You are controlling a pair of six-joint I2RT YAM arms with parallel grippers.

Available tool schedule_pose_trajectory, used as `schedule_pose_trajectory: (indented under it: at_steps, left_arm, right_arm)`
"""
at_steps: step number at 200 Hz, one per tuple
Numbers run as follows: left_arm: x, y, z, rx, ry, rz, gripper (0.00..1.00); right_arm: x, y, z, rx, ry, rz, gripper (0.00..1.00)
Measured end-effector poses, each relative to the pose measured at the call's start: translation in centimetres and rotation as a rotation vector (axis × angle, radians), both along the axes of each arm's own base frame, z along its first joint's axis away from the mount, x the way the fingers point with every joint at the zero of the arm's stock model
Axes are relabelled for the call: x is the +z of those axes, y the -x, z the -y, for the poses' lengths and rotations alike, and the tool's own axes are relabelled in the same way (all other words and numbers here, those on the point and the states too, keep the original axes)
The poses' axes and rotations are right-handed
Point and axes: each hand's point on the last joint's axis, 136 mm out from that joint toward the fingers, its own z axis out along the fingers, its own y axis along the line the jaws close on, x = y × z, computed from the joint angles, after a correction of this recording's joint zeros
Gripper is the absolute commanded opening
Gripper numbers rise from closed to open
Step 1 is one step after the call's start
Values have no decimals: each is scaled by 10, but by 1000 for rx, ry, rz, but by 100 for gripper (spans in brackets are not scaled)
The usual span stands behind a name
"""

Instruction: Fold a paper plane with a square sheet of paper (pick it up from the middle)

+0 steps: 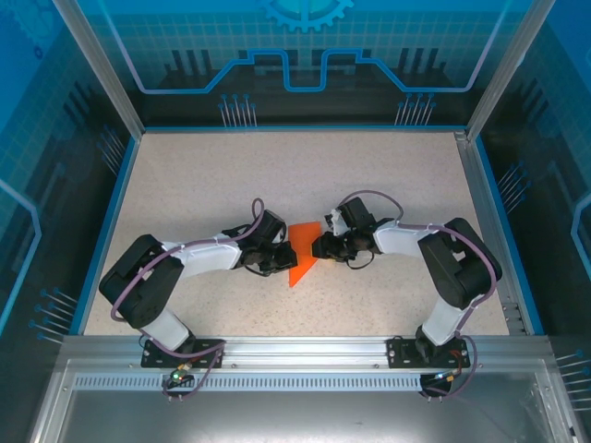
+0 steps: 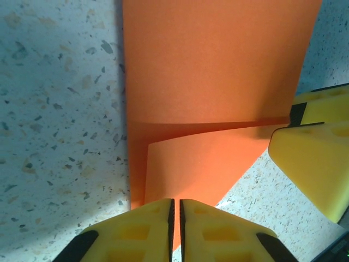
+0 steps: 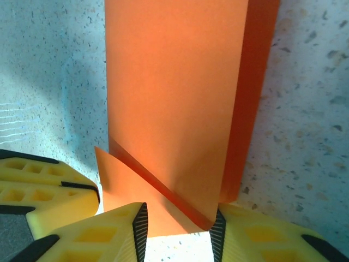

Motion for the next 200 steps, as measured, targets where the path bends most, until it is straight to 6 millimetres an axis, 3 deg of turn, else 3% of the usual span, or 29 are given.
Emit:
schedule_pose_trajectory:
  at_steps: [53, 105, 148, 200]
  left_arm:
    - [2, 10, 2, -80, -97, 89, 40]
    - [8, 26, 10, -172, -271, 201, 45]
    - [15, 24, 19, -193, -378, 287, 46]
    - [4, 21, 18, -202, -536, 325, 45]
  right_arm:
    - [10, -6, -7, 19, -26, 25, 25]
    - [13, -5, -10, 32, -41, 23, 22]
    - [14, -5, -11, 36, -47, 20, 22]
    - [24, -10, -17, 45, -73, 34, 22]
